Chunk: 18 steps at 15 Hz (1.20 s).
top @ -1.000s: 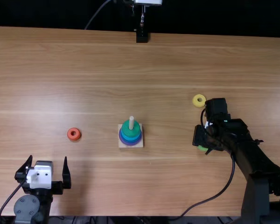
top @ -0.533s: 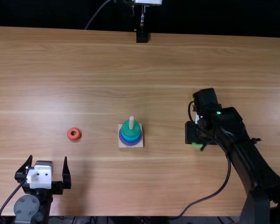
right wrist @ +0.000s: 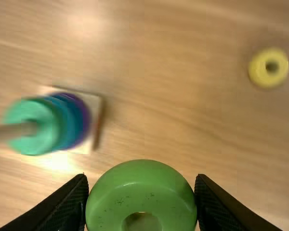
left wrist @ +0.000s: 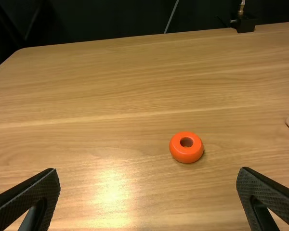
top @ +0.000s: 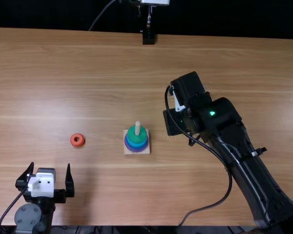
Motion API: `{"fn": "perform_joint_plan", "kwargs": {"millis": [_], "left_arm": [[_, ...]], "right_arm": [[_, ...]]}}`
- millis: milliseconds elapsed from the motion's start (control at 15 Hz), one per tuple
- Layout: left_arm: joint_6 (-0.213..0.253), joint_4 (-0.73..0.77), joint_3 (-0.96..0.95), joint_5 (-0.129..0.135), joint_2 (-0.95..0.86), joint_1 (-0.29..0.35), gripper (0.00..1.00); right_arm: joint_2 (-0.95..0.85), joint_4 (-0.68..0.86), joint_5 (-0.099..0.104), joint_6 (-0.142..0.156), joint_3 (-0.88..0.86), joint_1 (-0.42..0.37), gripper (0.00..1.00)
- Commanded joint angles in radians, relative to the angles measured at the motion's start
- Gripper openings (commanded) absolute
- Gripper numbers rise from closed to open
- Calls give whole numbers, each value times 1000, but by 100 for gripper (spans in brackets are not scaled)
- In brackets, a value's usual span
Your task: Build the Hanoi tower: stack the rings onto the peg from bottom to top in this color order: purple, dark blue, light blue, dark green, light green, yellow, orange.
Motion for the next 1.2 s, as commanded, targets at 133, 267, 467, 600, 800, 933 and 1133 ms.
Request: {"fn": "perform_joint_plan", "kwargs": {"millis": [133, 267, 467, 600, 800, 933, 1133], "left_arm": [[-8, -78, -105, -9, -15, 0, 100], [-8, -78, -105, -9, -15, 0, 100], [-8, -78, -105, -9, -15, 0, 100], [-8, -78, -105, -9, -15, 0, 100], [-8, -78, -105, -9, -15, 0, 100], [-8, -78, -105, -9, -15, 0, 100], [-8, -78, -105, -9, -15, 0, 100]], "right_arm": [[94, -64, -10, -27, 150, 74, 0], [118, -70, -10, -27, 185, 102, 0], [173, -70, -10, -26, 260, 130, 0], [190, -70, -10, -24, 289, 153, 0], [213, -68, -10, -22, 315, 186, 0], [224, -66, -10, -20, 320, 196, 0], [239, -66, -10, -16, 318, 205, 0]]}}
